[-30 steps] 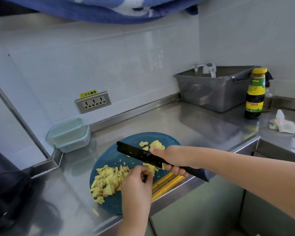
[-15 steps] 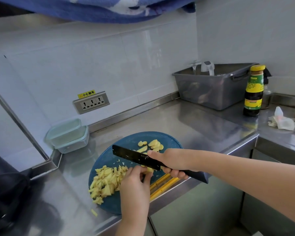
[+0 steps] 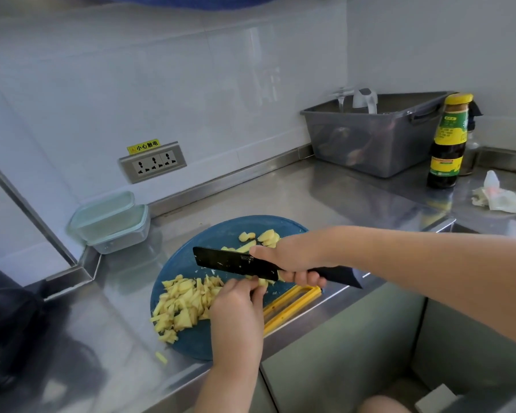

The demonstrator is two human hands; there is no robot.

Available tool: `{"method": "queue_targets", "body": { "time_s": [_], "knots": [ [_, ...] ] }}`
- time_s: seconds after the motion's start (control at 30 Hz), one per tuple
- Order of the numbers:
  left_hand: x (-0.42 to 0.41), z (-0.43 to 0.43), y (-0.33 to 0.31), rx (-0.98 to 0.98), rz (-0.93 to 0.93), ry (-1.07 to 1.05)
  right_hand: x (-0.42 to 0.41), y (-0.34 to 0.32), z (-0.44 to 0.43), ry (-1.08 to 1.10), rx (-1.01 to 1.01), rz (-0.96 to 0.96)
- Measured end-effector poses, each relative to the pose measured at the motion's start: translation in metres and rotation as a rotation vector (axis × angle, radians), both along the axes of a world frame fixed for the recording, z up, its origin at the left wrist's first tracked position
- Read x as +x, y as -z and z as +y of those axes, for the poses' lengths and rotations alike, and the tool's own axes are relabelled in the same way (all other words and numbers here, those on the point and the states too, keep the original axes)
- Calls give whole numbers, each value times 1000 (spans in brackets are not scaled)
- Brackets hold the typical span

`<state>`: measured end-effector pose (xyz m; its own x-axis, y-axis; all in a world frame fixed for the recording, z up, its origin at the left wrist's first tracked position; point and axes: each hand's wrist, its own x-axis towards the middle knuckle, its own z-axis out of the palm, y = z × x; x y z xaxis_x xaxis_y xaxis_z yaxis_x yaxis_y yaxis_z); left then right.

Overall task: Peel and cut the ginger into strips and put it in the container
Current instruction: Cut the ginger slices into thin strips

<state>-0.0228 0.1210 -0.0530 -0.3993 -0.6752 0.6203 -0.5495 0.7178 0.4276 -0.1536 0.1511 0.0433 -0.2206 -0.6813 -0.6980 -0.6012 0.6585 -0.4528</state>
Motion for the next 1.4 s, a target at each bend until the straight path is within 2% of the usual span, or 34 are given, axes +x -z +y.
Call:
{"method": "queue_targets", "body": {
  "time_s": [0.2, 0.4, 0.73, 1.23, 1.4],
  "knots": [
    [2, 2, -3, 7, -32, 6, 10, 8, -12, 23, 63, 67],
    [2, 2, -3, 112, 27, 2, 1, 2, -6, 51, 44, -87],
    [4, 2, -10, 252, 92, -23, 5, 9, -6, 50, -10, -56],
    [4, 6, -9, 222, 50, -46, 17, 14, -9, 113, -57, -3],
    [5, 4, -8, 239, 98, -48, 6, 11, 8, 112, 56, 14]
  ]
}}
